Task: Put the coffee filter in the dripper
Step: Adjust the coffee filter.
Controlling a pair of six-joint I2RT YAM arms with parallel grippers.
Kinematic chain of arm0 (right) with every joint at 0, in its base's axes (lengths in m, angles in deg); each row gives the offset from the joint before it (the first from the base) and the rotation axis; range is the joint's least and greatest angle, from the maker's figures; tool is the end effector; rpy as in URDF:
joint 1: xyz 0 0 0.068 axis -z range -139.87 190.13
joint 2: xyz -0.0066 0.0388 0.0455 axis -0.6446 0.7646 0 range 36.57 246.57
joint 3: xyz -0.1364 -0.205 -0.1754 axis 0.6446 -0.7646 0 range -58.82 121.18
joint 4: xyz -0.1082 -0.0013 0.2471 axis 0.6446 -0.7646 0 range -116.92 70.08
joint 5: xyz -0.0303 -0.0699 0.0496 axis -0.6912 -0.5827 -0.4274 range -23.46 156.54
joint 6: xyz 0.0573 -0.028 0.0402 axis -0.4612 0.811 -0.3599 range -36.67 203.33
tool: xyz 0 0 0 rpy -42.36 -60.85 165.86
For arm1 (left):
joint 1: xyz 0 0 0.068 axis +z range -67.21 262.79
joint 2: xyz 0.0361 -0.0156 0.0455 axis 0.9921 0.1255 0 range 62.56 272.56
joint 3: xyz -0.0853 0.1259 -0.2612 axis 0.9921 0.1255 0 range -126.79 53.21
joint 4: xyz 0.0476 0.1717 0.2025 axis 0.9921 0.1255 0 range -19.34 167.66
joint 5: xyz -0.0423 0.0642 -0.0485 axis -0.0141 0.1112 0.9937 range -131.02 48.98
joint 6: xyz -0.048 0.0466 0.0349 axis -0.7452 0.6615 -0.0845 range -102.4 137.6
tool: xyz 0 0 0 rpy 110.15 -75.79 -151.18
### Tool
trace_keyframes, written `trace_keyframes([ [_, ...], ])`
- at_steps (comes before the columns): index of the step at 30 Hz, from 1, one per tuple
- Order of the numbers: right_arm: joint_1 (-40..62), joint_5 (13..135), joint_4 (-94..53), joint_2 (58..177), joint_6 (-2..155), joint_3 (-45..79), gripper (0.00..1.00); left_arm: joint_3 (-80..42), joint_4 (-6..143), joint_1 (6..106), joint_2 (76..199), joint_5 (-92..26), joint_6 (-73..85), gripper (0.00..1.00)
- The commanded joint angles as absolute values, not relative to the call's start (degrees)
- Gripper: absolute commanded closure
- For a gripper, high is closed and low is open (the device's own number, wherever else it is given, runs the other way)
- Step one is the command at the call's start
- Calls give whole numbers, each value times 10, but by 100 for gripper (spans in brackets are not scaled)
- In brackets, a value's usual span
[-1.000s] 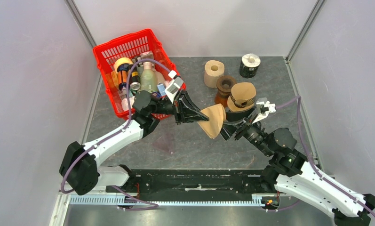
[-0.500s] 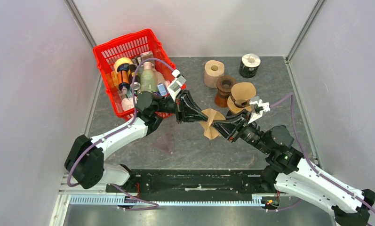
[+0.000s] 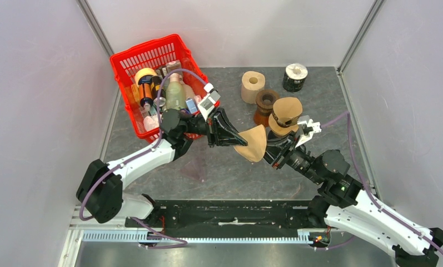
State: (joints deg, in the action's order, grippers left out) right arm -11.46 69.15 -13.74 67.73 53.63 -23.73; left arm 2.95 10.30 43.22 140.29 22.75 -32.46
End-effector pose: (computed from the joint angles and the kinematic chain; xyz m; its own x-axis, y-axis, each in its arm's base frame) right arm 0.0926 0.1213 0.3672 -0.3070 0.4094 -0.8591 -0.7581 0.4405 0.4808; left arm 0.1918 -0.2327 0.3926 -0.3924 -0.1155 -0.9125 0.8745 -0.3544 -0.3311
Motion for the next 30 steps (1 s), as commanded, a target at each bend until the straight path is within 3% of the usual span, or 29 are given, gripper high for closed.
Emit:
trace_keyframes([
  [1,-113,715,-124,679,552,-211,83,22,44,429,1408,250,-363,98],
  [6,-113,767,-90,700,556,-201,93,10,-14,429,1435,262,-424,98],
  [7,-113,771,-100,706,557,-192,99,7,-13,429,1438,263,-428,98],
  [12,-113,747,-140,707,560,-174,100,0,4,431,1445,261,-426,93],
  [15,-113,709,-179,700,556,-167,100,-5,65,434,1437,256,-388,69],
  [16,-113,694,-192,696,553,-165,100,-5,93,434,1431,249,-364,50],
  [17,-113,680,-209,692,549,-162,100,-6,139,434,1422,237,-329,23],
  [18,-113,670,-227,691,545,-159,100,-10,199,434,1413,219,-295,18],
  [24,-113,576,-350,704,526,-102,100,-36,523,434,1340,12,-71,15],
  [26,-113,541,-402,726,517,-74,100,-35,581,432,1320,-87,-38,15],
  [30,-113,486,-475,800,500,-22,100,-37,630,431,1300,-156,-13,14],
])
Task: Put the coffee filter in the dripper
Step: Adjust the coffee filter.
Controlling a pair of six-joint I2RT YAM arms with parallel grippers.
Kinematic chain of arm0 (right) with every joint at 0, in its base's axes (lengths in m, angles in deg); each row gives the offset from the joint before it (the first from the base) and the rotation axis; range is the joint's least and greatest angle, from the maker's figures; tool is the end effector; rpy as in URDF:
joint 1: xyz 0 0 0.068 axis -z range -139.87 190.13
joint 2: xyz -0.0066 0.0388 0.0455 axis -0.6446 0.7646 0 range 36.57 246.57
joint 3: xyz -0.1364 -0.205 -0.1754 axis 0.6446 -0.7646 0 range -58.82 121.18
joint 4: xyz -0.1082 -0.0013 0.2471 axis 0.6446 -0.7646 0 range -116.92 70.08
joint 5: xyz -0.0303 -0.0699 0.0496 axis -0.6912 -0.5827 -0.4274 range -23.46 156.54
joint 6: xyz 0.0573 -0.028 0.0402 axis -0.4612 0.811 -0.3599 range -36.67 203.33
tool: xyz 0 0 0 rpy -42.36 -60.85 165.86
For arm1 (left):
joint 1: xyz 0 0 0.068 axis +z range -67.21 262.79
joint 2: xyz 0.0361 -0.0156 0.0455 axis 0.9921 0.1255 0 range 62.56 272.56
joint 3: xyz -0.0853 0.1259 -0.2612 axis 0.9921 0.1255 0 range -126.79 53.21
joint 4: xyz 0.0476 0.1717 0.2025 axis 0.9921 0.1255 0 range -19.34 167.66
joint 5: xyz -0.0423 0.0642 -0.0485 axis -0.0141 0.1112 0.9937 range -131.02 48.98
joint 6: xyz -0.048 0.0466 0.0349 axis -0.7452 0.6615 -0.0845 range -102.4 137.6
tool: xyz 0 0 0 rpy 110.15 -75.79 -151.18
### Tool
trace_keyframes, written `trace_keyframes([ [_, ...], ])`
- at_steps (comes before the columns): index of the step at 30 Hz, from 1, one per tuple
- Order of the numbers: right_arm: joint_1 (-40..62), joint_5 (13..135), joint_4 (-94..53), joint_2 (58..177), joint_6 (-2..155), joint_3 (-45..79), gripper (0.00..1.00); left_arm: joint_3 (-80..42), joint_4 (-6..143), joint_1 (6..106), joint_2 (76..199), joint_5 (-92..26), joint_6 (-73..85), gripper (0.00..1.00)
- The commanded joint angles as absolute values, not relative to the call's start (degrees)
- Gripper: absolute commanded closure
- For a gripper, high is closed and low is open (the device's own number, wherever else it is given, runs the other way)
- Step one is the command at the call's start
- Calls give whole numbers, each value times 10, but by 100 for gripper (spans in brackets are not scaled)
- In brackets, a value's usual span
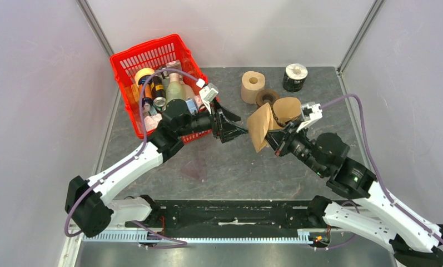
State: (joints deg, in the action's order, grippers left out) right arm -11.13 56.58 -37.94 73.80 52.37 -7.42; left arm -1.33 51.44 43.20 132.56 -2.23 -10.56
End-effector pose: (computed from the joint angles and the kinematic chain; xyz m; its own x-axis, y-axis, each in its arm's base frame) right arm 0.1046 0.1127 0.4027 -0.3758 0.3413 -0.8616 -0.5445 0.6709 0.5033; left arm 0.2083 -0.2241 0.3882 -0.4172 -0.1324 -0.8991 0.8865 0.1587 -0.4347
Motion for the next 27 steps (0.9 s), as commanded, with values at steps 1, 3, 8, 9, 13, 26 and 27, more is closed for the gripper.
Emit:
trace_keyframes([
  [1,-113,474,-495,821,493,-7,100,-37,634,429,1296,-163,-13,13],
  [3,-113,453,-539,870,489,33,100,-36,635,422,1290,-162,-15,13],
  [8,-113,444,-564,942,482,72,100,-38,636,383,1278,-213,-19,12],
  [9,-114,437,-566,949,480,76,100,-37,637,368,1276,-236,-15,12],
  [13,-114,434,-565,963,476,81,100,-53,674,320,1286,-401,15,12],
  [26,-114,437,-548,974,471,78,100,-83,687,266,1350,-496,44,11],
  [27,-114,441,-547,975,472,77,100,-81,683,264,1352,-501,45,11],
])
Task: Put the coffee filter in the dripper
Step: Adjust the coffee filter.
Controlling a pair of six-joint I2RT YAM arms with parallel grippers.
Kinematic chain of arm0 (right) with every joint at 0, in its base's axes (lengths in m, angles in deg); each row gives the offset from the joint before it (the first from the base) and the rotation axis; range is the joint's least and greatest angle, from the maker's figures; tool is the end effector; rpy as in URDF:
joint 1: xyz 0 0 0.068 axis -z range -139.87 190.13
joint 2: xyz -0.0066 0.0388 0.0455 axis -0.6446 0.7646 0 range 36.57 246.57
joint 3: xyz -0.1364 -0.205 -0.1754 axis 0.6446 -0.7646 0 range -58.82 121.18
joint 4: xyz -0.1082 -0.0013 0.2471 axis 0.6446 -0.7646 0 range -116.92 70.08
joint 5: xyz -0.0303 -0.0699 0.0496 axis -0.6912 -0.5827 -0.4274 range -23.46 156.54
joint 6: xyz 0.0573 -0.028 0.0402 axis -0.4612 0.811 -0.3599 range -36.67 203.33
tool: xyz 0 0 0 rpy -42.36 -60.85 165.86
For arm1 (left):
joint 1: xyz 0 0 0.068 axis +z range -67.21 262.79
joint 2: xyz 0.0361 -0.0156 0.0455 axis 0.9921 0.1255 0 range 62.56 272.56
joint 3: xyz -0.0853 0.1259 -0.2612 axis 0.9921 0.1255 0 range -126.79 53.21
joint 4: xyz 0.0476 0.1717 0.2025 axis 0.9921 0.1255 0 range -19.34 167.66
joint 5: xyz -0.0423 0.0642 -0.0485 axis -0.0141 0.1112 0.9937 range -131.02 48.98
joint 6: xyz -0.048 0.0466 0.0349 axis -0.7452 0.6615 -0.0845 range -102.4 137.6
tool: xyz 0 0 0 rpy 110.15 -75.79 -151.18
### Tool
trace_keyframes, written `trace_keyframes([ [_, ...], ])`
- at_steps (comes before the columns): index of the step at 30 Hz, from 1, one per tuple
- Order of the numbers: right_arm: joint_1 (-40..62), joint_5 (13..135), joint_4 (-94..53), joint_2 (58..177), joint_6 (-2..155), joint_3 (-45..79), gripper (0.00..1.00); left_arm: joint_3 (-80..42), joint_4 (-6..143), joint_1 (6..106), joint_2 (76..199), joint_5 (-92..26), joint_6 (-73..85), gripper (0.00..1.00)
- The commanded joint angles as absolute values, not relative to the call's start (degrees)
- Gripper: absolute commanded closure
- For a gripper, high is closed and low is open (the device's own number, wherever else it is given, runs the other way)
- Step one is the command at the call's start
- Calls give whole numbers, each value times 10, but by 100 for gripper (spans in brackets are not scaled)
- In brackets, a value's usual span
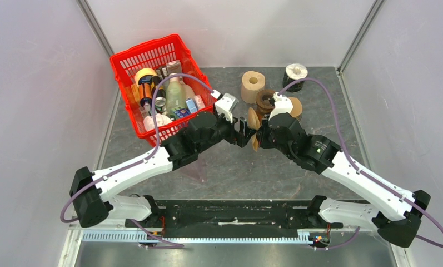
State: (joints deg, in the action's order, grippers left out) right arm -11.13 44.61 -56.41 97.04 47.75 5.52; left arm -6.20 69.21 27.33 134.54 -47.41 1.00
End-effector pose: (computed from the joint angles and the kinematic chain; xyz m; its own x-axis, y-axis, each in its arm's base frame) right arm 0.1663 0.1693 0.3749 -0.5809 0.1384 -0.8021 -0.2321 0.9163 0.3263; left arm 0.1897 -0.2633 0.3701 -0.3210 -0.0346 -0.9464 0.6938 0.6716 -0.2598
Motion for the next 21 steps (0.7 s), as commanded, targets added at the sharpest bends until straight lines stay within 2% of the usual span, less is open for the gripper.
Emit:
trace_keyframes([
  [1,-114,443,-546,975,473,77,100,-80,683,263,1354,-508,46,11],
  [21,-114,405,-562,977,469,84,100,-38,691,249,1323,-447,83,10],
])
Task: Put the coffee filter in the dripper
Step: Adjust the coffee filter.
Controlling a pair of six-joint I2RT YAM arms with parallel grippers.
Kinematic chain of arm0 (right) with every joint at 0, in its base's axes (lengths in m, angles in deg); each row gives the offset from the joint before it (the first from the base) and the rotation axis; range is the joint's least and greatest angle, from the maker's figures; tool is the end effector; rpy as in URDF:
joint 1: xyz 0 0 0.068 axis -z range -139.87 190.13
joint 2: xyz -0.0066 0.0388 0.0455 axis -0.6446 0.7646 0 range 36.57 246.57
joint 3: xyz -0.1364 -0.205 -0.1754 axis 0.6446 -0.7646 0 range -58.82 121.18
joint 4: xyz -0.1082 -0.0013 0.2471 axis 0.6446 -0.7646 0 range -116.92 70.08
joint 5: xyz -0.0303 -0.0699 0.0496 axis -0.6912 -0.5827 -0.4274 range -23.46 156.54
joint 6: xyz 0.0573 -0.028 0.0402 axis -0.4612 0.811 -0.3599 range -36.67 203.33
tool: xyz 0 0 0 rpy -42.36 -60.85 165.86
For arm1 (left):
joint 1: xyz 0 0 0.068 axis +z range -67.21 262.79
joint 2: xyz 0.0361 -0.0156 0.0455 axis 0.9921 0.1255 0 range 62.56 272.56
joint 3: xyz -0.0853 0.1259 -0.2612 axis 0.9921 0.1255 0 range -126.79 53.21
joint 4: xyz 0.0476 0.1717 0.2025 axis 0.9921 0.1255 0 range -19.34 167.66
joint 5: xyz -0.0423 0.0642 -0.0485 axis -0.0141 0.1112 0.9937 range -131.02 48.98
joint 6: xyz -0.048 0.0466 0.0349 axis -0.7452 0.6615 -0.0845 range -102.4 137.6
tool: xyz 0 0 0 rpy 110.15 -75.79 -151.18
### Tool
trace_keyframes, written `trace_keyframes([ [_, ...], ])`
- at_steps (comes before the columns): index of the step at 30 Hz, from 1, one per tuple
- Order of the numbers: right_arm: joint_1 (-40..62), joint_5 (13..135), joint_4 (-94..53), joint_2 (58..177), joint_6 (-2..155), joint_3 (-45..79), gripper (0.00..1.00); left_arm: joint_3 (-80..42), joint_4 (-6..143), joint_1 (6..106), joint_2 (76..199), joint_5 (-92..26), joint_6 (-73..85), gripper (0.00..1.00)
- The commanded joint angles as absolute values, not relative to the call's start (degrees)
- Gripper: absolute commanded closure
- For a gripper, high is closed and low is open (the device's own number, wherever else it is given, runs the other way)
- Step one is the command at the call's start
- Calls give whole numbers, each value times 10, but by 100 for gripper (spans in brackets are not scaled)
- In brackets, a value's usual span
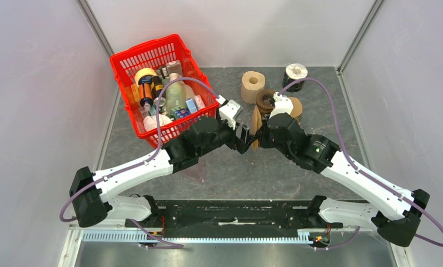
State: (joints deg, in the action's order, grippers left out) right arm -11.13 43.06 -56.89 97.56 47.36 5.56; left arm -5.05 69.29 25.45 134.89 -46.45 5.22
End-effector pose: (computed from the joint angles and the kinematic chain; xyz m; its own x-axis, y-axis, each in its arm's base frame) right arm 0.1683 0.1692 0.3726 -0.5784 0.1399 -0.8036 -0.2076 0.9275 0.3109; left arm 0.1806 -0.2708 0.3601 -0.2849 0.0488 -0.9573 0.7444 0.6404 -0.1889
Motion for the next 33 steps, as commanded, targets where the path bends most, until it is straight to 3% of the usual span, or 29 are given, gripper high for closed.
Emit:
trace_keyframes([
  [1,-114,406,-562,977,469,84,100,-38,690,248,1322,-452,82,10],
  [6,-114,436,-546,969,467,75,100,-46,686,248,1342,-480,84,12],
  [9,-114,442,-546,970,463,75,100,-49,680,245,1351,-492,75,19],
  [15,-114,450,-546,965,469,70,100,-27,651,242,1331,-609,59,28],
  [24,-114,510,-493,978,501,68,100,-33,620,242,1338,-599,55,31],
  [27,-114,505,-501,983,505,72,100,-36,616,242,1340,-590,52,36],
  [29,-114,505,-500,981,505,72,100,-38,612,242,1345,-587,52,44],
  [33,-114,480,-506,979,505,72,100,-44,614,242,1356,-611,49,75],
])
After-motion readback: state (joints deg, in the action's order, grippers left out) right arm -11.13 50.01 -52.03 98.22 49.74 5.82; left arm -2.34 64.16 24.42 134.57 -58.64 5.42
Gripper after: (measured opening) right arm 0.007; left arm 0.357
